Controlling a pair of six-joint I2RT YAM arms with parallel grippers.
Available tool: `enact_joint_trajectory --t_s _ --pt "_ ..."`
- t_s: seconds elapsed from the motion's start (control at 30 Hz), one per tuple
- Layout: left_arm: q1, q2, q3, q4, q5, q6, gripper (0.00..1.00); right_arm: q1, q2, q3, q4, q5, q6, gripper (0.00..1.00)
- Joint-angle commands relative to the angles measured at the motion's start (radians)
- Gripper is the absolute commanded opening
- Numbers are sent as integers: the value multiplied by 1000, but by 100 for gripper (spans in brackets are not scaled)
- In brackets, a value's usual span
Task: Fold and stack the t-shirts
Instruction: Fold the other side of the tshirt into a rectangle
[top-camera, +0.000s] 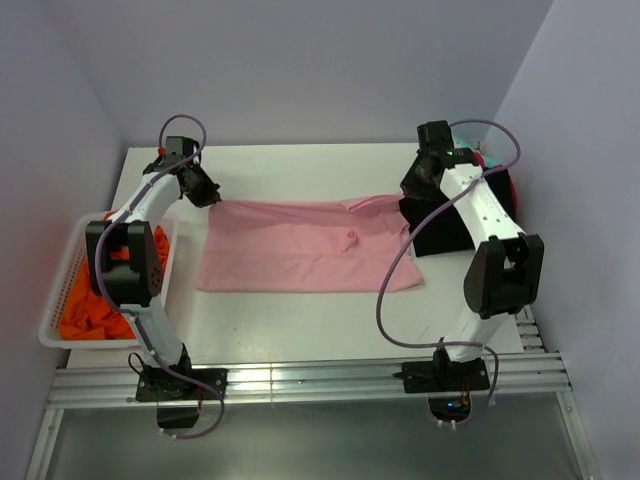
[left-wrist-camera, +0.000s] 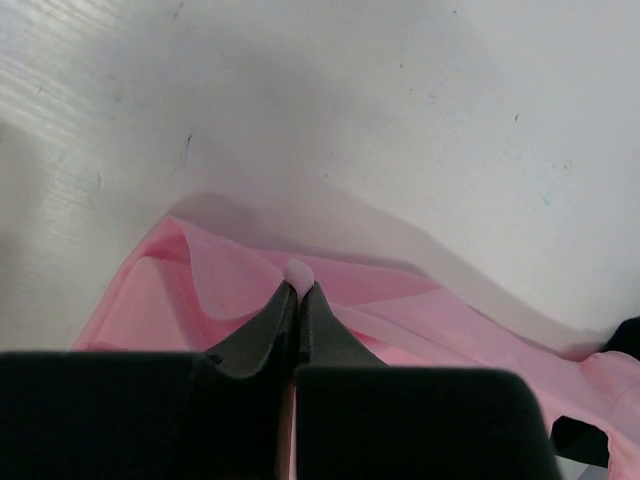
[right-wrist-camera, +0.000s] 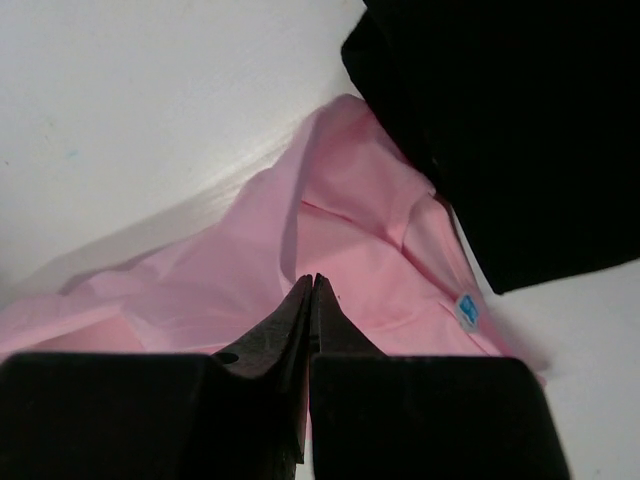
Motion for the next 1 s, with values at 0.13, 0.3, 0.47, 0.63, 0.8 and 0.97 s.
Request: enact_joint_trajectory --t_s 0.13,0.3,0.47,0.63,0.8,0.97 --pt "2 -173 -137 27 -48 27 0 3 -213 -194 66 11 4 0" --pt "2 -287 -316 62 -60 19 0 15 -311 -382 105 6 27 0" --pt "-7 -378 -464 81 -72 10 5 32 -434 -586 134 26 62 0" --pt "-16 -466 -600 81 -161 -21 99 41 -528 -746 128 44 131 32" --pt "-16 -513 -591 53 -181 -24 99 43 -580 -790 93 55 134 96" --pt "-16 -501 -518 13 -170 -22 100 43 -620 -760 56 37 126 96"
